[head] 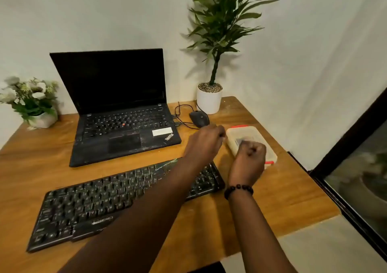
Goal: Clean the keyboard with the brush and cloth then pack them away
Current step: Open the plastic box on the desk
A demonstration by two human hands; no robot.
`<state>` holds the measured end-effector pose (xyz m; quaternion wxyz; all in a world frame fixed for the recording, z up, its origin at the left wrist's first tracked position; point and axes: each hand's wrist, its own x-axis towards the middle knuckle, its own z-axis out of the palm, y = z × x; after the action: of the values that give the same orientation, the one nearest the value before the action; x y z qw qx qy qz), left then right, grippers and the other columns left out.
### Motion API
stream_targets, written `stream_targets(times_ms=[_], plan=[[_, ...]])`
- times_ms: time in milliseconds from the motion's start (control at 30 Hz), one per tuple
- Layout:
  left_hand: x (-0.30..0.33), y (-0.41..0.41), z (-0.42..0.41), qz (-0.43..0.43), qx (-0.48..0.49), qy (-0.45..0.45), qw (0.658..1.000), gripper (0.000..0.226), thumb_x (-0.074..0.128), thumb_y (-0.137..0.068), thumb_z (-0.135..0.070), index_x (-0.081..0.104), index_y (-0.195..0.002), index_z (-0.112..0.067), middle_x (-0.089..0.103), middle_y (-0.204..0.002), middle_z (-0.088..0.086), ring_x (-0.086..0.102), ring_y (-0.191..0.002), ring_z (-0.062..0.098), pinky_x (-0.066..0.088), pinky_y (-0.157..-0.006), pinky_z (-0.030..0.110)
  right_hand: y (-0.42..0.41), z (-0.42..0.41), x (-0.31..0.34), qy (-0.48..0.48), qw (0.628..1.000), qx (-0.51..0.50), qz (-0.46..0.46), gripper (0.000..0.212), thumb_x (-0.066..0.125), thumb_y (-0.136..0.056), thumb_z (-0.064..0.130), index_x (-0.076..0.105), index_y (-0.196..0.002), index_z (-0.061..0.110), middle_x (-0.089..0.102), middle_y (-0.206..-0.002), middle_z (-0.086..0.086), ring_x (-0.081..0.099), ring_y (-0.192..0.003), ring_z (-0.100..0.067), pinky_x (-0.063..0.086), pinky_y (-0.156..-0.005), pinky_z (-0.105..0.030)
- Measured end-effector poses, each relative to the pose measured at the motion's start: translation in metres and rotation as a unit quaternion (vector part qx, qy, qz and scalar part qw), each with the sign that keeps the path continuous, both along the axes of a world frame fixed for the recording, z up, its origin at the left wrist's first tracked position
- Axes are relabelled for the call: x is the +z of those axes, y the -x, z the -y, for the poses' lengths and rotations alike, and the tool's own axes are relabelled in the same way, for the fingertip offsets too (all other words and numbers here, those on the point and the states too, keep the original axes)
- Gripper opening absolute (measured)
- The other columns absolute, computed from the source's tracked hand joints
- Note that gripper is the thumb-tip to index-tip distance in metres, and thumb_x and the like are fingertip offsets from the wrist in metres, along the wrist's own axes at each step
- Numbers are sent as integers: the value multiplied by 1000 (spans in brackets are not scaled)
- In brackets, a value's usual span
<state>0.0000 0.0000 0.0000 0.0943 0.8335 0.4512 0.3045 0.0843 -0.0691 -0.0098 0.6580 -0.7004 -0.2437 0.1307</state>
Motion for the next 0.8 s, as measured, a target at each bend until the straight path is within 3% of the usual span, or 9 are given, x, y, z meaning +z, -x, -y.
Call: stream_targets(times_ms=[100,200,300,367,533,700,800], plan=[[-7,-24,10,-6,-42,15,999,24,57,-99,-24,67,-119,-17,67,-116,4,58,-110,25,49,-82,39,-23,18,-10,8,994,-68,-89,20,54,-95,29,54,-97,9,55,-78,4,51,-65,-11,33,-49,-17],[-11,-44,16,-5,-76,25,997,31,55,-101,-25,64,-128,-13,64,-132,5,53,-122,24,45,-93,36,-48,23,-29,67,979,-64,-182,41,53,-93,42,55,-106,3,59,-93,-5,56,-81,-24,43,-63,-27],[-24,-52,18,-44,-105,26,993,31,54,-101,-23,64,-127,-10,62,-133,9,54,-121,26,44,-96,38,-60,22,-38,118,974,39,-190,65,43,-92,58,66,-83,-2,67,-70,-14,64,-63,-29,50,-61,-36],[-32,-54,20,-59,-115,37,991,29,55,-100,-22,64,-124,-9,62,-131,10,53,-122,27,44,-98,39,-66,19,-40,109,971,87,-194,62,45,-94,54,67,-76,-1,67,-62,-15,63,-54,-28,50,-58,-35],[-35,-57,15,-37,-101,55,993,28,59,-98,-22,67,-122,-9,62,-130,8,50,-125,23,42,-100,36,-73,18,-37,94,970,88,-204,30,54,-95,36,61,-97,7,70,-70,-10,62,-56,-19,51,-55,-30],[-36,-61,9,-34,-86,90,992,27,66,-94,-27,70,-117,-15,64,-127,6,52,-121,23,45,-97,36,-76,28,-45,47,952,100,-285,25,44,-96,13,58,-112,0,71,-88,-17,67,-67,-21,52,-57,-31],[-32,-60,2,-38,-93,110,989,24,68,-92,-28,70,-114,-17,64,-124,4,52,-119,22,45,-97,39,-83,33,-40,124,977,-5,-171,34,48,-97,25,47,-124,5,63,-106,-12,62,-79,-21,42,-56,-25]])
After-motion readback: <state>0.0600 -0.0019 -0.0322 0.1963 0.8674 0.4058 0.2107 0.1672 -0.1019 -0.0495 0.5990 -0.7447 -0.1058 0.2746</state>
